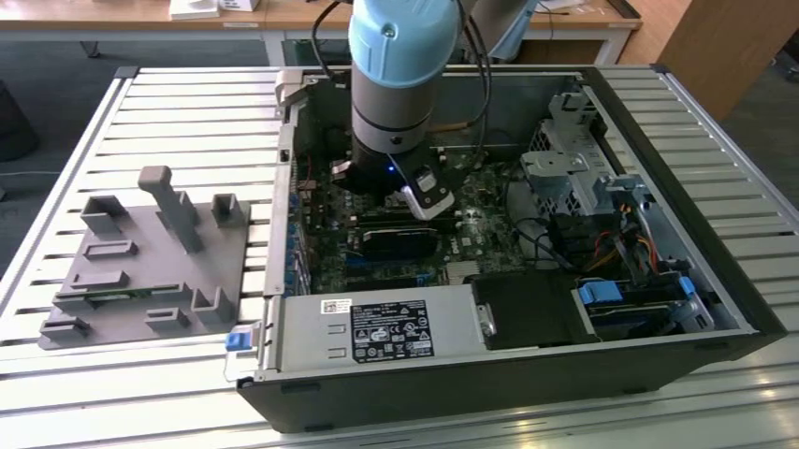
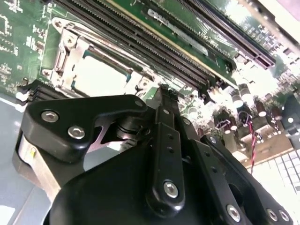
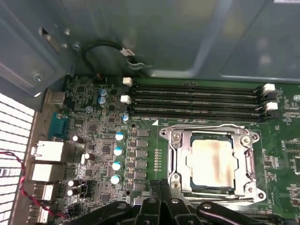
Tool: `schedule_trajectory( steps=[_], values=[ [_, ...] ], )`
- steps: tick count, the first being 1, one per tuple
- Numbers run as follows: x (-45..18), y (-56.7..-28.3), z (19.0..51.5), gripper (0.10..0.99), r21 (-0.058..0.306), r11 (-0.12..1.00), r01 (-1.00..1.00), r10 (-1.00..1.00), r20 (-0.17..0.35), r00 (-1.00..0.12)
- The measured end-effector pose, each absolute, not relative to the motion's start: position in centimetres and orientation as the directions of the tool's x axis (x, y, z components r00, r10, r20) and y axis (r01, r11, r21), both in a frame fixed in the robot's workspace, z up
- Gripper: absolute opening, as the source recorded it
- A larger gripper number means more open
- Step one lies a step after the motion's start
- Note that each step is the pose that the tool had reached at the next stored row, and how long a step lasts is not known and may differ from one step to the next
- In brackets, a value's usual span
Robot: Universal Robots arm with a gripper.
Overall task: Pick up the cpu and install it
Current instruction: 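Install the second cpu locking lever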
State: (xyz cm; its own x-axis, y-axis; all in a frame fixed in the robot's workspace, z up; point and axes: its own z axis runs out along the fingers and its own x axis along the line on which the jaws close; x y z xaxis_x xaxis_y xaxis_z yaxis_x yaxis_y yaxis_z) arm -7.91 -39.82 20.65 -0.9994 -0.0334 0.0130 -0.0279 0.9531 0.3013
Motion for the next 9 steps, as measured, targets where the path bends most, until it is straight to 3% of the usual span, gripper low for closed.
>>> schedule_trajectory(
  steps=[9],
  values=[
    [-7.9,-39.8,22.3,0.106,0.307,0.951,-0.027,-0.033,0.013,-0.999]
  ],
)
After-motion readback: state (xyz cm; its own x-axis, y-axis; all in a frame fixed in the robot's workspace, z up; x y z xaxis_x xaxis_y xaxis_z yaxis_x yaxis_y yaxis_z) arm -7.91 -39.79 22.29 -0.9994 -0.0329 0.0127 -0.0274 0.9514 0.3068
